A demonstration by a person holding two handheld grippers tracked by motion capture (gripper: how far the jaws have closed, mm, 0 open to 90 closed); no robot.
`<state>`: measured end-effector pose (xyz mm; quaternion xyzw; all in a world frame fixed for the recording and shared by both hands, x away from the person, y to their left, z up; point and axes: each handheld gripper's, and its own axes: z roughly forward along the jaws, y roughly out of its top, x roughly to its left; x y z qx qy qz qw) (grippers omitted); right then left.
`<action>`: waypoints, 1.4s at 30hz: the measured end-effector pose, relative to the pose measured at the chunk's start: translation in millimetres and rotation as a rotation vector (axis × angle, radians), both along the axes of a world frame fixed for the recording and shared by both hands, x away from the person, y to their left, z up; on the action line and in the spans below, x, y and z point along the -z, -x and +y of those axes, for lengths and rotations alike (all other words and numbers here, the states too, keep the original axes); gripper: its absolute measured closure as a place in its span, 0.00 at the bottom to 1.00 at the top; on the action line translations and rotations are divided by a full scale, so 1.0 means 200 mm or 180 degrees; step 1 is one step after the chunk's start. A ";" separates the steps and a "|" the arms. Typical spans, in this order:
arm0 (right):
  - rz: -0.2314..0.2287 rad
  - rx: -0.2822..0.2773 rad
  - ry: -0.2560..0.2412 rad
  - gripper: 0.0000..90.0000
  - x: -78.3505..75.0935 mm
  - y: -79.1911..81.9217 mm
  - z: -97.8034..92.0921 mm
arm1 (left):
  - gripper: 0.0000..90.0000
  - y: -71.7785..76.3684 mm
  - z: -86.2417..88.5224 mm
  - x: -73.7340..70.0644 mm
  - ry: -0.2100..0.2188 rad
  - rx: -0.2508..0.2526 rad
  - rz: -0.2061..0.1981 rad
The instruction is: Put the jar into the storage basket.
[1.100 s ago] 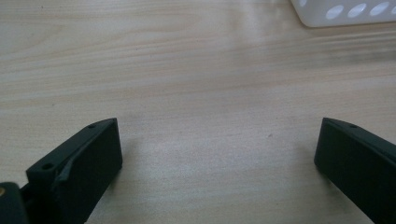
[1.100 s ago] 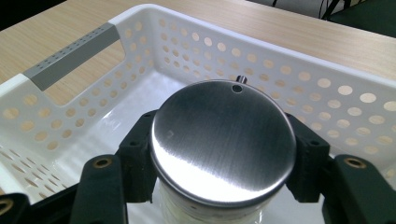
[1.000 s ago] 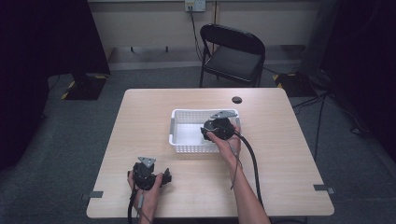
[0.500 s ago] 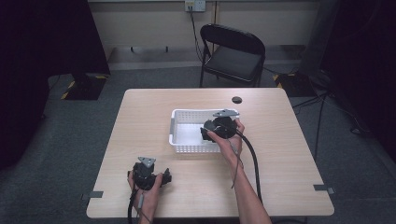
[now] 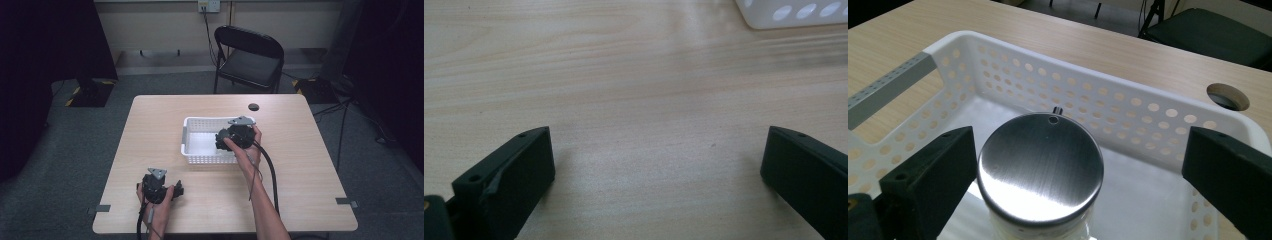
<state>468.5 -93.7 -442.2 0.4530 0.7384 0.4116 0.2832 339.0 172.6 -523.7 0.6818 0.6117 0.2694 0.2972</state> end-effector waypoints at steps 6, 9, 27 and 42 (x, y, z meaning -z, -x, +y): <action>-0.0025 -0.0055 -0.0130 0.01 -0.03 0.03 -0.01 | 0.00 0.00 0.00 0.00 -0.0001 0.0000 0.0000; 0.0004 -0.0073 -0.0170 0.01 -0.04 0.04 -0.02 | 0.00 0.00 0.00 0.00 0.0000 0.0000 0.0000; -0.0062 -0.0106 -0.0436 0.01 -0.14 0.15 -0.10 | 0.00 0.00 0.00 0.00 -0.0001 0.0001 0.0001; -0.0202 -0.0039 -0.0471 0.02 -0.17 0.27 -0.17 | 0.00 0.00 0.00 0.00 -0.0001 0.0000 0.0001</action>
